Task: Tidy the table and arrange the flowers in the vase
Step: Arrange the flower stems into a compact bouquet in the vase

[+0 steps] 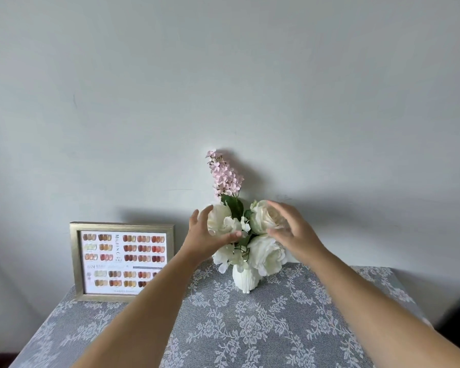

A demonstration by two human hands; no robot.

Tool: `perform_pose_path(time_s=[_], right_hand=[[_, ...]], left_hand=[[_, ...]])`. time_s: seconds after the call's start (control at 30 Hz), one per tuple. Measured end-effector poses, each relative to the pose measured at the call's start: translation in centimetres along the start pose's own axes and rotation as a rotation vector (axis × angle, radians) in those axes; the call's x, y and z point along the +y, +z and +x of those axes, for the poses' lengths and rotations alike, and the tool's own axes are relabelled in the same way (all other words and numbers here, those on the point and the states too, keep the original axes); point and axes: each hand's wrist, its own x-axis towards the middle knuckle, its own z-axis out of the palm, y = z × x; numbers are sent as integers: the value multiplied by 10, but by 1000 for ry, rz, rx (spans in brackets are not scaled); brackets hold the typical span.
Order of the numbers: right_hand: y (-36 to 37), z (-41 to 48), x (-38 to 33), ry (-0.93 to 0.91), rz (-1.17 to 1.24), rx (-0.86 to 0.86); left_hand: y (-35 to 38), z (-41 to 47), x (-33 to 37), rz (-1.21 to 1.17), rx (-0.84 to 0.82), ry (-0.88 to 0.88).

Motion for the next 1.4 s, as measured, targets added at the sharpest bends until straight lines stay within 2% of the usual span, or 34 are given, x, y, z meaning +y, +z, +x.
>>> perform_pose_path(time_s=[0.17, 0.33, 0.5, 0.73, 0.87, 1.07, 1.2, 1.4], right_hand=[[2, -13, 8, -103, -152, -81], [12, -8, 0, -121, -133, 55], [23, -1, -1, -135, -177, 82], [32, 10, -2, -178, -192, 97], [33, 10, 2, -163, -203, 129], [27, 7, 4, -156, -234, 177], [23, 3, 2, -197, -354, 198], [11, 34, -16, -195, -336, 311]], left_hand=[[8, -2, 1, -62, 31, 19], [8, -2, 6, -64, 66, 62], [9, -4, 10, -32, 41, 89], [15, -6, 17, 117, 31, 168], [13, -8, 16, 146, 25, 159], [15, -15, 17, 279, 113, 124], [21, -17, 18, 391, 105, 103], [24, -17, 11, 374, 164, 100]])
